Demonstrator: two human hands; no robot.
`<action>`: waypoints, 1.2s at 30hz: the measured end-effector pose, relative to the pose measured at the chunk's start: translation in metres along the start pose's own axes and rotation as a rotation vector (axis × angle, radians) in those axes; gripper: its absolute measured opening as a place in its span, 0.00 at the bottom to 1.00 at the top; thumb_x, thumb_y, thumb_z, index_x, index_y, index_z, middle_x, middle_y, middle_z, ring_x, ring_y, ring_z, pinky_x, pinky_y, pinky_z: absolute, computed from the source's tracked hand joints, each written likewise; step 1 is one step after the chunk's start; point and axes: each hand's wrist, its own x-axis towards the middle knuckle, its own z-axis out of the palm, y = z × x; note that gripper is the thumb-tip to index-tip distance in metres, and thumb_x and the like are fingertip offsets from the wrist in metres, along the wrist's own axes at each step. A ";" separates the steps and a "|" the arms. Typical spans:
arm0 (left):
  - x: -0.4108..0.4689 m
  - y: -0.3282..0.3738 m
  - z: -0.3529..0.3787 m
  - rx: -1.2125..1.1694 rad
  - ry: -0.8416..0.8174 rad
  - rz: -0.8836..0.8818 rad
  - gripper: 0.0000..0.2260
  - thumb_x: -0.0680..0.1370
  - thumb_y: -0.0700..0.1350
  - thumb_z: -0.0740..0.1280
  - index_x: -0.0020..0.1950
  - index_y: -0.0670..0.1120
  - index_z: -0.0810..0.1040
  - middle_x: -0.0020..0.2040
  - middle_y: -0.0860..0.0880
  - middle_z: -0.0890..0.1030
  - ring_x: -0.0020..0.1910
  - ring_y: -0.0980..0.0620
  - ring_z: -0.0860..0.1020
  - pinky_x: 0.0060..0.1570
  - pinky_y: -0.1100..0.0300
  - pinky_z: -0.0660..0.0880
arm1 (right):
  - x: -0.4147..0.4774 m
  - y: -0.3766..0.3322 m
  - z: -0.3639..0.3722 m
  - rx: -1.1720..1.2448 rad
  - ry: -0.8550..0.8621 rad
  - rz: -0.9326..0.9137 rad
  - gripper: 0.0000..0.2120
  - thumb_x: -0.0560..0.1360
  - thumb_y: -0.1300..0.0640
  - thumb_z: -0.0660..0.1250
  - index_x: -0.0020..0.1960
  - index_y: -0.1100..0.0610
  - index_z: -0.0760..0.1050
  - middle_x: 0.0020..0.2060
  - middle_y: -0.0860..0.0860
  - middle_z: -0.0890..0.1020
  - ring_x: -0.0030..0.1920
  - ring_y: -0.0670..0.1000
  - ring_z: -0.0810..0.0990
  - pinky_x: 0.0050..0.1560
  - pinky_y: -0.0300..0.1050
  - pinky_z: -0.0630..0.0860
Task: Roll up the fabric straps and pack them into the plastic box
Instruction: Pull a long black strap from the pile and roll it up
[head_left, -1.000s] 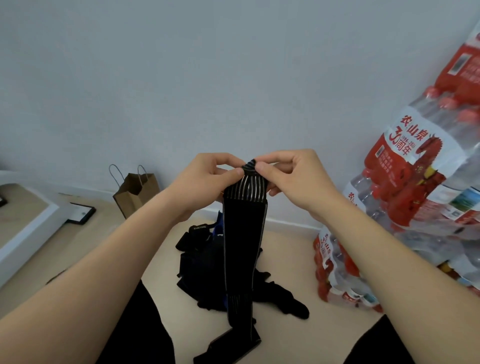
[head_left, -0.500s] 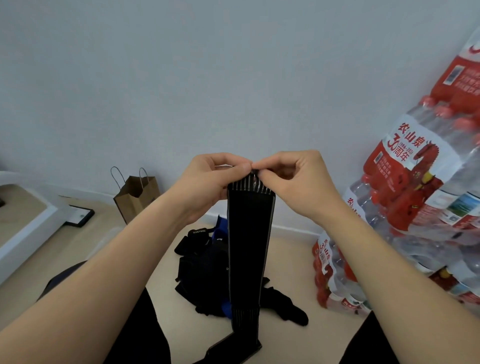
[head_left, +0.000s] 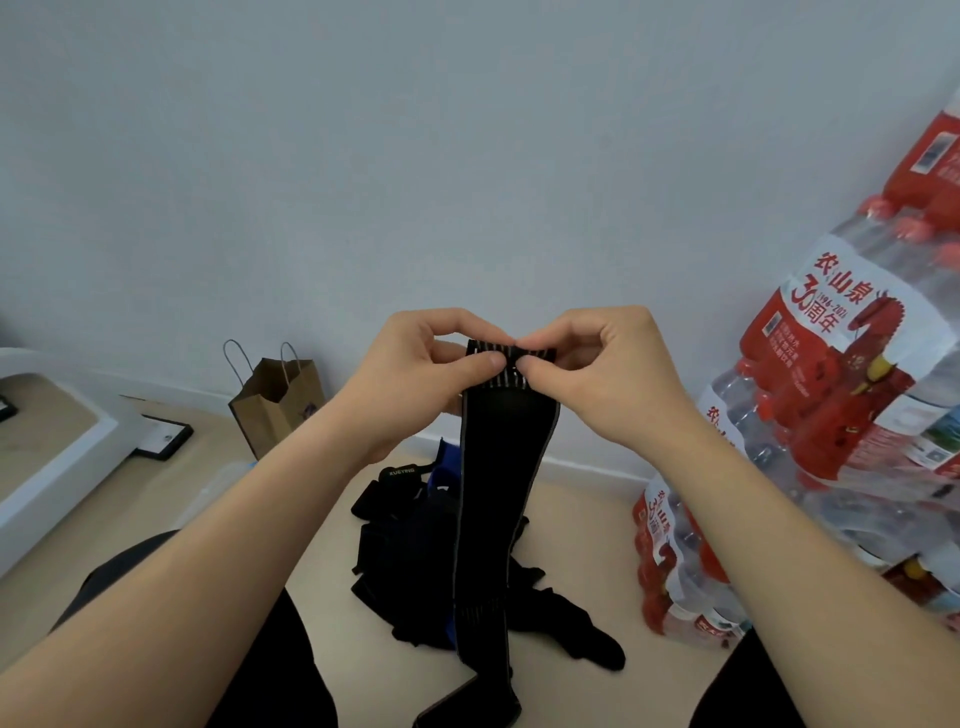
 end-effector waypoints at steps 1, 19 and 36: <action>0.000 0.001 -0.001 -0.054 0.002 -0.002 0.05 0.82 0.38 0.74 0.57 0.44 0.87 0.48 0.38 0.89 0.48 0.37 0.89 0.51 0.44 0.87 | 0.001 0.000 0.000 -0.001 0.026 -0.008 0.09 0.73 0.64 0.80 0.46 0.50 0.90 0.37 0.47 0.89 0.37 0.54 0.88 0.40 0.42 0.82; -0.005 0.001 -0.007 0.040 0.083 0.018 0.07 0.80 0.36 0.75 0.56 0.45 0.88 0.48 0.44 0.90 0.49 0.45 0.90 0.50 0.58 0.85 | 0.002 0.001 0.004 0.160 -0.099 0.095 0.10 0.75 0.59 0.81 0.56 0.51 0.88 0.46 0.48 0.90 0.48 0.48 0.90 0.54 0.42 0.85; -0.008 -0.001 -0.007 -0.008 0.100 -0.031 0.04 0.77 0.36 0.79 0.49 0.41 0.86 0.49 0.41 0.90 0.51 0.40 0.89 0.57 0.49 0.86 | 0.001 0.007 0.011 0.105 -0.149 -0.008 0.05 0.77 0.60 0.79 0.51 0.51 0.90 0.44 0.47 0.91 0.47 0.52 0.91 0.54 0.50 0.87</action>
